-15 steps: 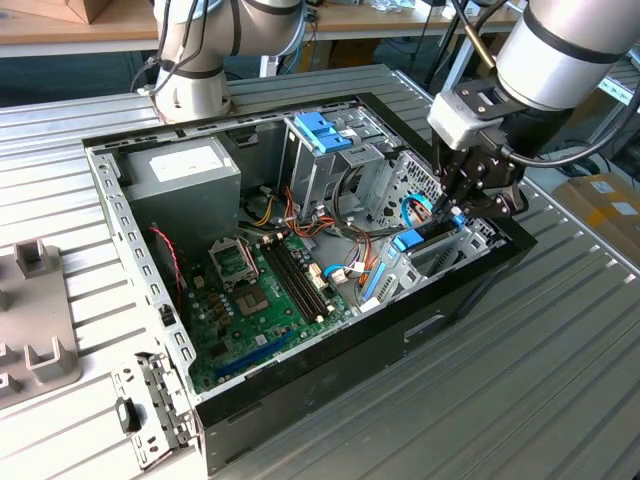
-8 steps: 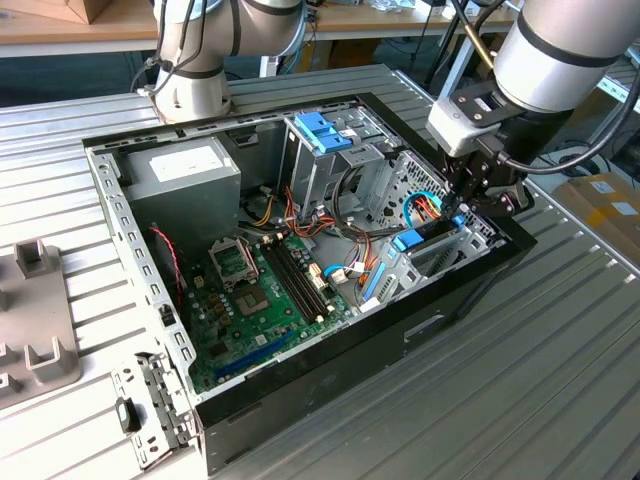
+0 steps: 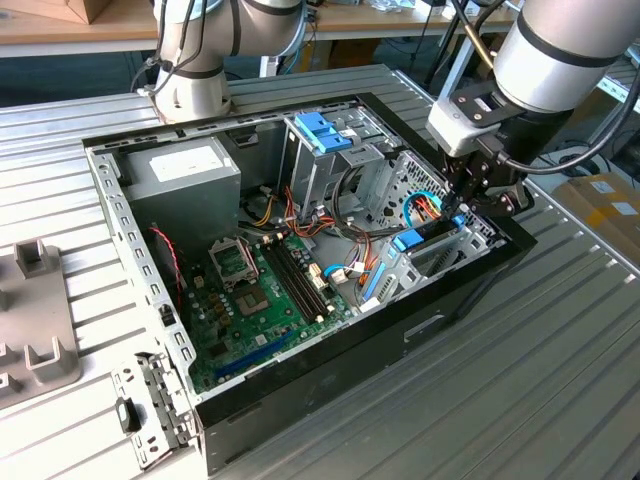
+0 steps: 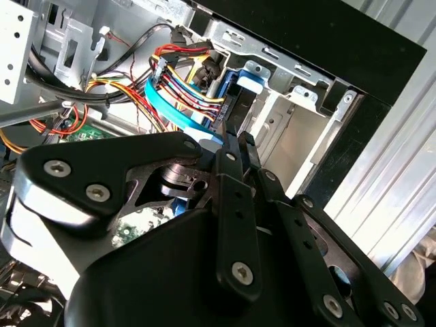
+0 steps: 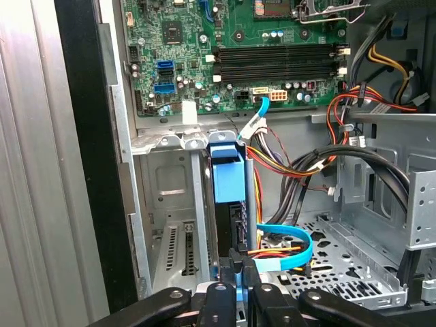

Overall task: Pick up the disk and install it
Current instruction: 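Insert the second disk wire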

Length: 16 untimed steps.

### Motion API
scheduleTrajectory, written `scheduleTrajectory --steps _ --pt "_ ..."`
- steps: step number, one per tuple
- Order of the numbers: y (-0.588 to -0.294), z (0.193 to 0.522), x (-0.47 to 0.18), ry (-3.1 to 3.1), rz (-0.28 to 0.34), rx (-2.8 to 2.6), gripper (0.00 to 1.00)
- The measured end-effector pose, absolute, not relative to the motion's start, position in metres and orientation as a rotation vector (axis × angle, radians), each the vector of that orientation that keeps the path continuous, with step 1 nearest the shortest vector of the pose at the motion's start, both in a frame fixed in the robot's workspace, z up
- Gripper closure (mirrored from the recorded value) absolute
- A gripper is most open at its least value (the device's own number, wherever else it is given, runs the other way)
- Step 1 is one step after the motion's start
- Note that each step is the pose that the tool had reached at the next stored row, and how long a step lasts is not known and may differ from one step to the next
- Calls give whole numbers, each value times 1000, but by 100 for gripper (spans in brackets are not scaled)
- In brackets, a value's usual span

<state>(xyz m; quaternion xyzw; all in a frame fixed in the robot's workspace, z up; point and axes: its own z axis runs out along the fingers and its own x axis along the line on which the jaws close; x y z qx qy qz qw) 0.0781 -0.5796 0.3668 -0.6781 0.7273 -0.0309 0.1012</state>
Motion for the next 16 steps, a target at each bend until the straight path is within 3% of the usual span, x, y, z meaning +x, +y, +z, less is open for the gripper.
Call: scheduleTrajectory --steps 4,16 --pt "-581 367 76 2131 -43 -1979 84" --pt "-581 365 70 2100 -34 -2007 84"
